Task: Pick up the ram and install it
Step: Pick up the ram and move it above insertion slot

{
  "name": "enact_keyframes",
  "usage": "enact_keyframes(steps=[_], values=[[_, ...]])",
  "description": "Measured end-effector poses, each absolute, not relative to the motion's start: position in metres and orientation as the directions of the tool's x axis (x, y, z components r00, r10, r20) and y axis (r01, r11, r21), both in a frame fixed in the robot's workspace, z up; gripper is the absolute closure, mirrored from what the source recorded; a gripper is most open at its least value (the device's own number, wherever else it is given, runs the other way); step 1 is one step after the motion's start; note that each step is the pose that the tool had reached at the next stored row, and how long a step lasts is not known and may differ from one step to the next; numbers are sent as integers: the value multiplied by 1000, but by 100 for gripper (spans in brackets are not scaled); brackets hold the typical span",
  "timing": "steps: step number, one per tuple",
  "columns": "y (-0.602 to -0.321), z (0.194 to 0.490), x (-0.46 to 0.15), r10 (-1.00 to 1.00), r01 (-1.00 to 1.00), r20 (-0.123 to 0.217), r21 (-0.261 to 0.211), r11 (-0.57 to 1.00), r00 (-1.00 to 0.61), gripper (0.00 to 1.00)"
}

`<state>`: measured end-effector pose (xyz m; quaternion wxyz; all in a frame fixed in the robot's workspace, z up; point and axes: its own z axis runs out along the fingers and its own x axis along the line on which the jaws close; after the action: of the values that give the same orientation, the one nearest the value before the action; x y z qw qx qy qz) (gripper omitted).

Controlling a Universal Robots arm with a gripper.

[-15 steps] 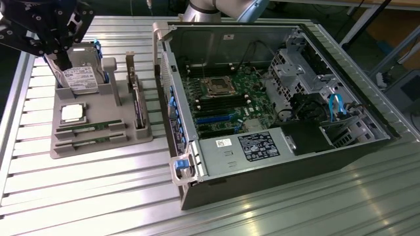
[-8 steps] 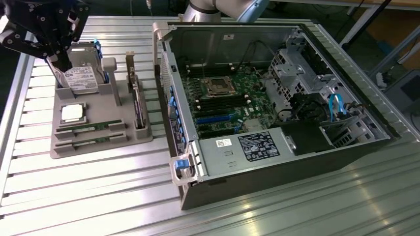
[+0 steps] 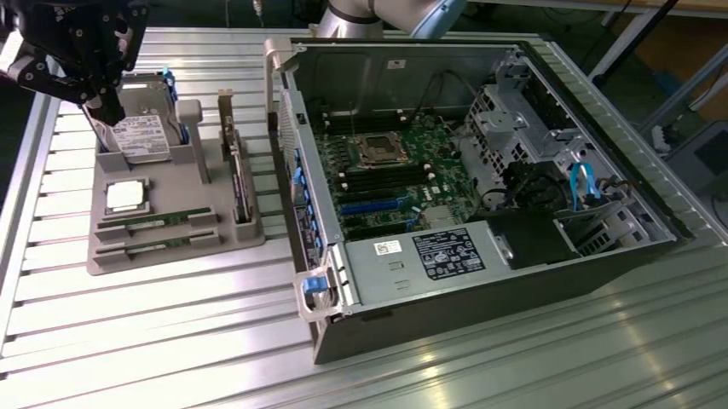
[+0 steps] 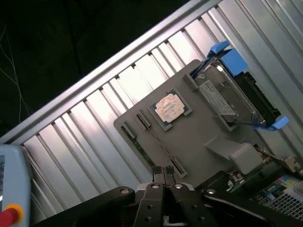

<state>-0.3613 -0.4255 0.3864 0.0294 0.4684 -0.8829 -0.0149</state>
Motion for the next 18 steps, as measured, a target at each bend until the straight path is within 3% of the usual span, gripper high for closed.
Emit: enact_keyframes(steps=[18], values=[[-425, 386, -361, -975, -974, 38, 54, 219, -217, 90]])
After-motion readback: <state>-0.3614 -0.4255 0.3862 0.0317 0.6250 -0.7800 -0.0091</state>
